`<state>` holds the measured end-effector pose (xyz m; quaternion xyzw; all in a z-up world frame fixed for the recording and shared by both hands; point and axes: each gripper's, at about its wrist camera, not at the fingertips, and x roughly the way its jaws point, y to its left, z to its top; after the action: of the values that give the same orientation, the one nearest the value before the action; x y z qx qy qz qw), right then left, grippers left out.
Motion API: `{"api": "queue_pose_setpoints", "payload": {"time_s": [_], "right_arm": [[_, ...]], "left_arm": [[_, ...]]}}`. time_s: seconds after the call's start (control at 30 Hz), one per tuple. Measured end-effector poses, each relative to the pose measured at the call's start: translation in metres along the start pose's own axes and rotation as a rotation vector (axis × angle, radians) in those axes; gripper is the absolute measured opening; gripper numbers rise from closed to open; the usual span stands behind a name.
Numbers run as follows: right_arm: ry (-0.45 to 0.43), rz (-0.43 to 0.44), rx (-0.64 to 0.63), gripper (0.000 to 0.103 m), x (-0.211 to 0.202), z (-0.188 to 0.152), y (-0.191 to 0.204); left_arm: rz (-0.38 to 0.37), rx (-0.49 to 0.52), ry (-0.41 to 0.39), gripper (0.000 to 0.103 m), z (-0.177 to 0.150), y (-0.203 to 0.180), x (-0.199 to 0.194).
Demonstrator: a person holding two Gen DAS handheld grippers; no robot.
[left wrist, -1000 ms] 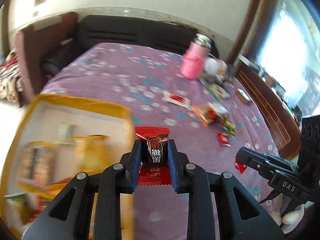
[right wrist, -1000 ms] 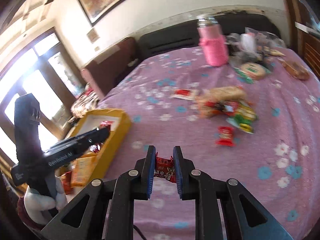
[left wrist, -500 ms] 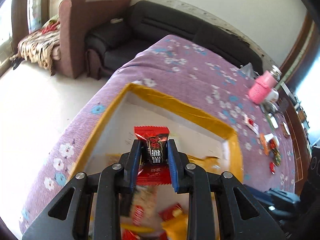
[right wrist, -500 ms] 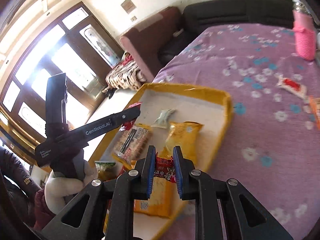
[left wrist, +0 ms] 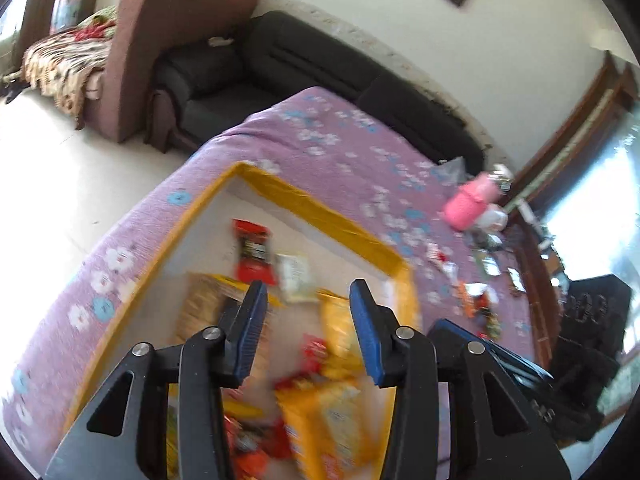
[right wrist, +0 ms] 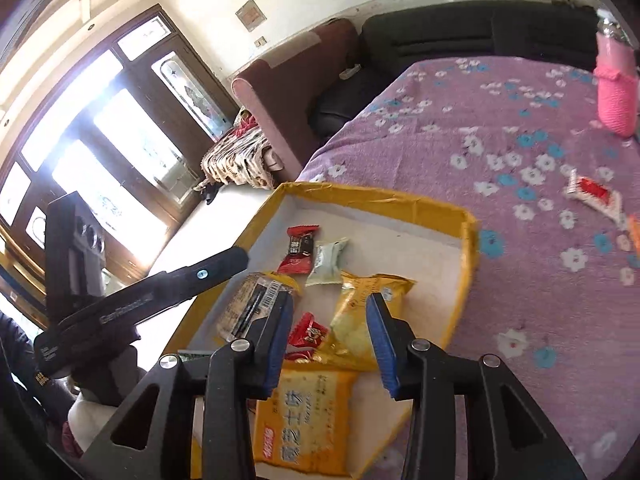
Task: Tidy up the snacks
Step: 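Carry both red candies over the tray and open both tools, then swing both open tools back toward the snack pile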
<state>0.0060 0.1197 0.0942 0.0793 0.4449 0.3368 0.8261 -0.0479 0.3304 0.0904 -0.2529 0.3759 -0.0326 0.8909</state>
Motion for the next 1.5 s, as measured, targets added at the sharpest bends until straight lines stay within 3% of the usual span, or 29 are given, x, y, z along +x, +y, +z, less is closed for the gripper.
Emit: {"api": "queue_pose_setpoints", "payload": {"time_s": [0.23,0.4,0.53,0.7,0.8,0.9,1.03,1.1,1.2,1.3,1.5], "right_arm": [[-0.127,-0.066,-0.031,0.044,-0.104,-0.007,-0.02],[-0.282,-0.221,-0.092,0.049,-0.236,-0.028,-0.036],[-0.412,-0.347,-0.044,0.057,-0.346,-0.054,-0.056],[-0.584,-0.533,0.09,0.057,-0.486,-0.106,-0.087],[-0.697,-0.708,0.141,0.058,-0.568,-0.132,-0.096],[-0.783,-0.839,0.221,0.062,-0.647,-0.152,-0.103],[-0.877,-0.963,0.361,0.065,-0.743,-0.179,-0.114],[-0.887,-1.025,0.397,0.065,-0.771,-0.187,-0.119],[-0.882,-1.125,0.419,0.068,-0.784,-0.202,-0.126],[-0.833,-1.108,0.417,0.07,-0.757,-0.207,-0.142],[-0.584,-0.968,0.371,0.07,-0.626,-0.176,-0.198]], "left_arm": [[-0.121,0.114,-0.045,0.05,-0.026,-0.071,-0.042],[-0.204,0.197,-0.084,0.05,-0.046,-0.122,-0.08],[-0.252,0.267,-0.15,0.052,-0.056,-0.153,-0.123],[-0.189,0.364,-0.266,0.057,-0.054,-0.178,-0.181],[-0.137,0.413,-0.337,0.059,-0.049,-0.19,-0.211],[-0.103,0.455,-0.399,0.067,-0.048,-0.202,-0.237],[-0.086,0.493,-0.45,0.073,-0.05,-0.215,-0.251],[-0.084,0.51,-0.441,0.073,-0.052,-0.22,-0.248],[-0.069,0.553,-0.403,0.073,-0.059,-0.228,-0.228],[-0.07,0.582,-0.331,0.073,-0.066,-0.232,-0.199],[-0.084,0.57,-0.205,0.073,-0.075,-0.228,-0.139]]}}
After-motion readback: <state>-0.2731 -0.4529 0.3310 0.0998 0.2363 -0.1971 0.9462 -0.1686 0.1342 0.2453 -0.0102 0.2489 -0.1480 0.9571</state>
